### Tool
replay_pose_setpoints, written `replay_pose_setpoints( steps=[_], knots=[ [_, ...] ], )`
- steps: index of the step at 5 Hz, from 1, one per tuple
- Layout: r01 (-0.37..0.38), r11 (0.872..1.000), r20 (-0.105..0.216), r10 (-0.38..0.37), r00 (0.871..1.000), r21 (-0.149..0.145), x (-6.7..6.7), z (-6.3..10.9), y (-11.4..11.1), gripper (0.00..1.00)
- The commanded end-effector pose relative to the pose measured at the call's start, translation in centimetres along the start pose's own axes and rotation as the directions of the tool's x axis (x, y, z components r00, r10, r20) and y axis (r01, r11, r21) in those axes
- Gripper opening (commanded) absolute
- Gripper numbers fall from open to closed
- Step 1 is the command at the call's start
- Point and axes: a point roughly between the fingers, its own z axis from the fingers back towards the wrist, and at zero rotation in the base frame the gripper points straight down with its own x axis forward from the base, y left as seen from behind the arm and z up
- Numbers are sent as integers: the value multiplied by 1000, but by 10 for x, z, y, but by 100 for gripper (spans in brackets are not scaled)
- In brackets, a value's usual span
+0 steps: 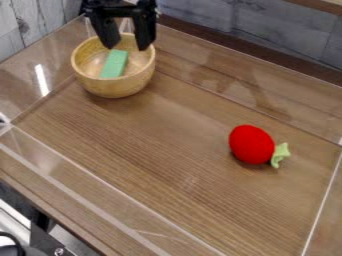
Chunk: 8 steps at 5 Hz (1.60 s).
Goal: Put the green stick in the brown bowl
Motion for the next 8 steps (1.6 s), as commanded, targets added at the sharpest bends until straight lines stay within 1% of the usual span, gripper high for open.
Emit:
replay_pose_setpoints(
  steps=[1, 2, 3, 4, 5, 6, 7, 8],
  knots=[
    [108, 994, 56, -108, 993, 7, 3, 16, -10, 100],
    [196, 981, 40, -196, 980, 3, 5, 13, -16, 100],
    [210, 978, 41, -210, 977, 5, -3, 8, -36, 100],
    [222, 975, 55, -223, 973, 16, -15, 3, -60, 100],
    [237, 971, 55, -238, 970, 32, -26, -2, -79, 100],
    [259, 964, 47, -262, 964, 53, -32, -12, -101, 100],
    [205, 975, 64, -211, 975, 87, -30, -26, -122, 100],
    [160, 980, 85, -171, 982, 119, -22, -38, -126, 100]
  ],
)
